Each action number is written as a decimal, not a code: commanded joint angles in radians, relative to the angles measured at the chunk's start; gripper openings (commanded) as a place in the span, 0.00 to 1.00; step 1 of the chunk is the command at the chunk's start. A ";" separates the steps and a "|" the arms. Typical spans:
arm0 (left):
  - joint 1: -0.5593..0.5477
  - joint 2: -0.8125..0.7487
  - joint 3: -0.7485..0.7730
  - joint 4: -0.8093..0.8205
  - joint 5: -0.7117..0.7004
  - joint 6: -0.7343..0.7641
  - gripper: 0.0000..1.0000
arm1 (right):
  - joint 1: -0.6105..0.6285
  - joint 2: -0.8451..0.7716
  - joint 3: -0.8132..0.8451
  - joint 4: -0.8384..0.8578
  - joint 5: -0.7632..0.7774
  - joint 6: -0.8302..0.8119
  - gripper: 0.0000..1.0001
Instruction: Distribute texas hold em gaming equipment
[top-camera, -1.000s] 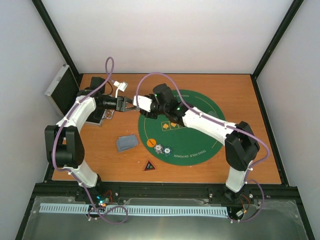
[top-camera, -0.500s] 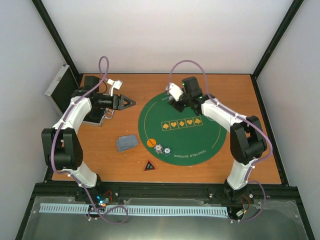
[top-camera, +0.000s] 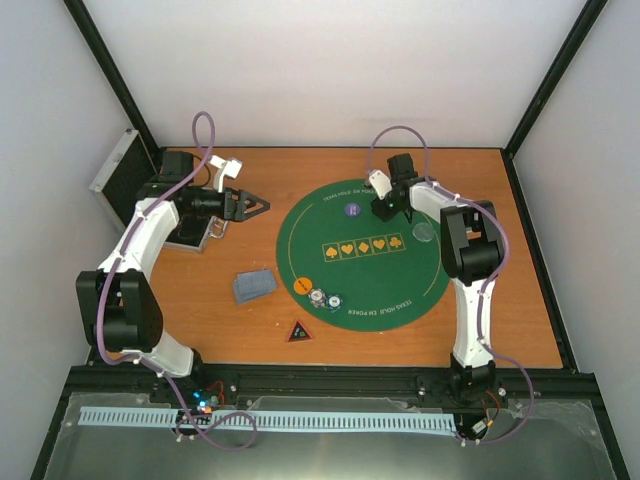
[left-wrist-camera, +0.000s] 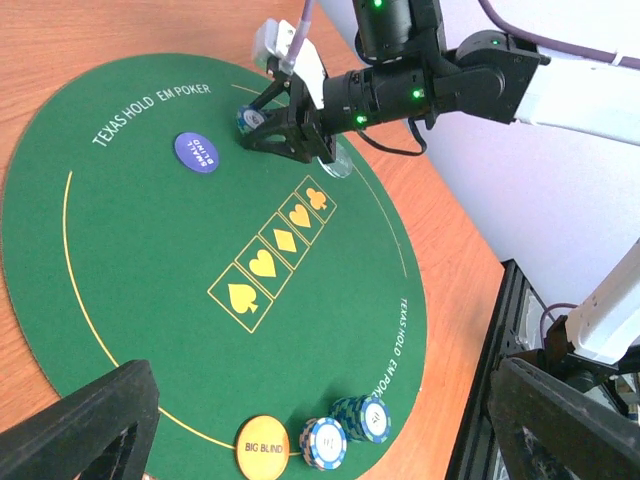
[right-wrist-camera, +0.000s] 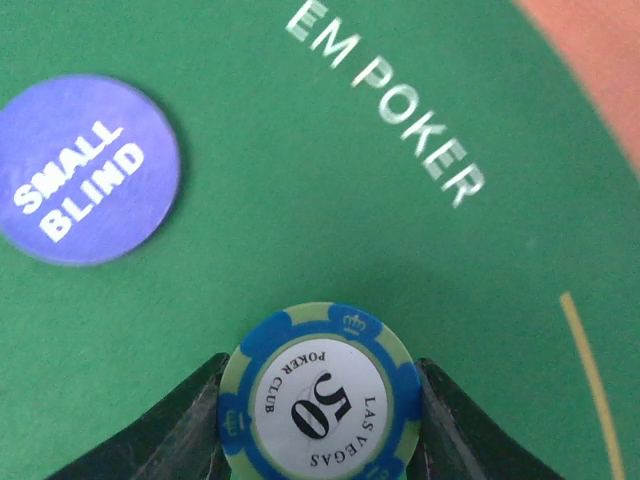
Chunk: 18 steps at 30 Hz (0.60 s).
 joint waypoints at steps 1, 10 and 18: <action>0.003 -0.019 -0.001 0.022 -0.006 0.027 0.91 | -0.001 0.051 0.087 -0.051 0.020 0.014 0.03; 0.003 -0.019 0.005 0.022 -0.007 0.029 0.91 | -0.001 0.120 0.163 -0.067 0.063 0.018 0.05; 0.003 -0.023 0.008 0.020 -0.011 0.032 0.92 | 0.000 0.122 0.148 -0.087 0.078 0.023 0.28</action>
